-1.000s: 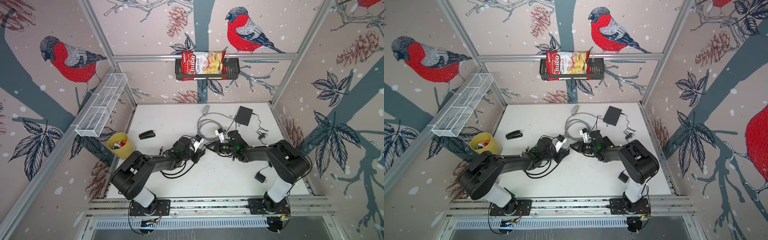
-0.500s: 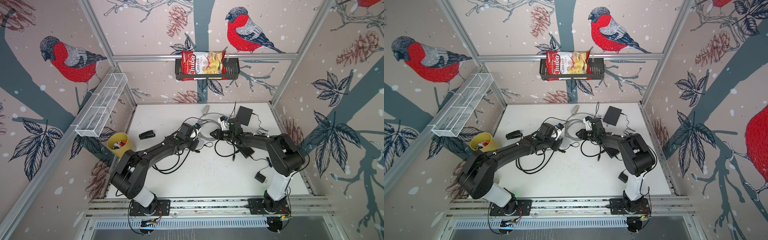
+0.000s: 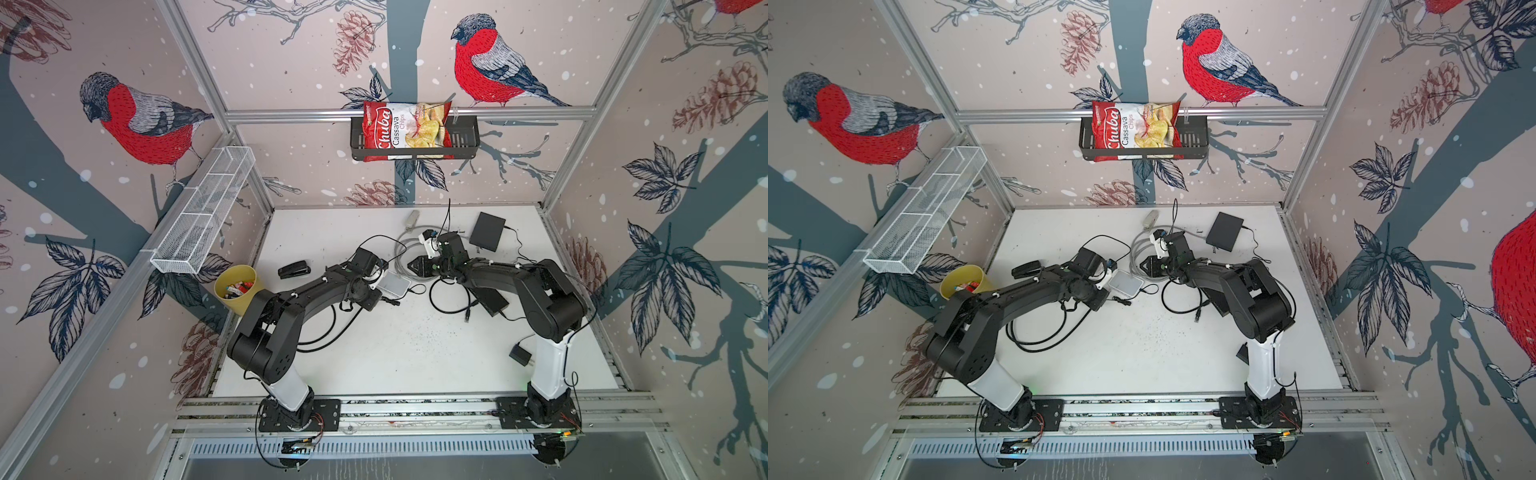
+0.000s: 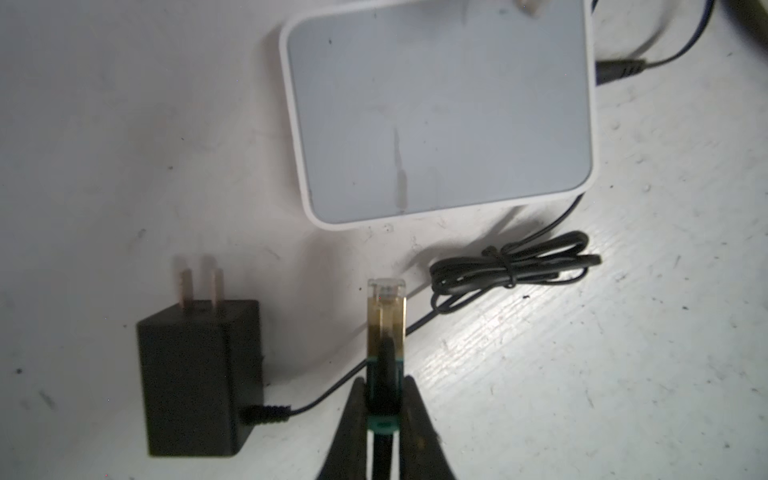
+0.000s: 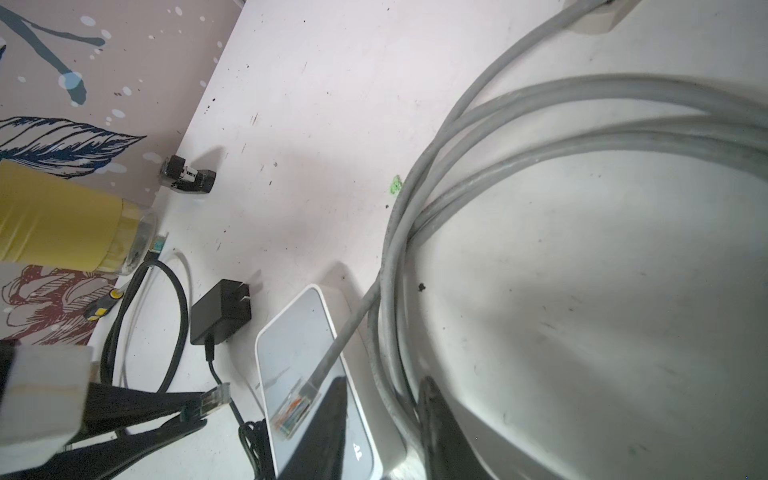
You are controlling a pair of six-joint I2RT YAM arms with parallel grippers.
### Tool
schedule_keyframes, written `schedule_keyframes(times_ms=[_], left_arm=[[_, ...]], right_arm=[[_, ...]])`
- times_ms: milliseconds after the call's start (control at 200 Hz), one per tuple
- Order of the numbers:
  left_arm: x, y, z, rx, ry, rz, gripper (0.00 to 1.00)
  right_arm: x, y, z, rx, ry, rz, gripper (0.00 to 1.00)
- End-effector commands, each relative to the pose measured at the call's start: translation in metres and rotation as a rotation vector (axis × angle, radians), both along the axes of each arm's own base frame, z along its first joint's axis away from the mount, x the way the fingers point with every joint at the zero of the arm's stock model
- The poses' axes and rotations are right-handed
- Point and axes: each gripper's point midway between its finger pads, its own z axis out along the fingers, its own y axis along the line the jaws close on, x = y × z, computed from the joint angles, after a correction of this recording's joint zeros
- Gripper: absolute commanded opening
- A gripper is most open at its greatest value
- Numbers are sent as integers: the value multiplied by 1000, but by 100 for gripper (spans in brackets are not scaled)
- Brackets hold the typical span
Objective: Insert the plug into the switch port
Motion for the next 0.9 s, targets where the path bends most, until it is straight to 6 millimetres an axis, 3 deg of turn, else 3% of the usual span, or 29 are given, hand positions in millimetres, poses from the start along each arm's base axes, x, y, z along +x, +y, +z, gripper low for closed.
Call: schedule_keyframes(times_ms=[0, 380, 410, 550, 896], left_arm=[[-7, 4, -7, 20, 35, -12, 8], [11, 6, -19, 49, 1, 45, 8], [19, 2, -10, 36, -21, 46, 8], [22, -1, -6, 27, -28, 51, 8], [20, -3, -10, 34, 25, 60, 9]], right_arm=[[2, -1, -4, -6, -32, -3, 32], [-10, 25, -10, 33, -32, 121, 33], [-12, 27, -11, 30, -34, 130, 32], [-23, 37, -12, 19, -26, 177, 32], [-39, 34, -23, 1, 15, 185, 32]])
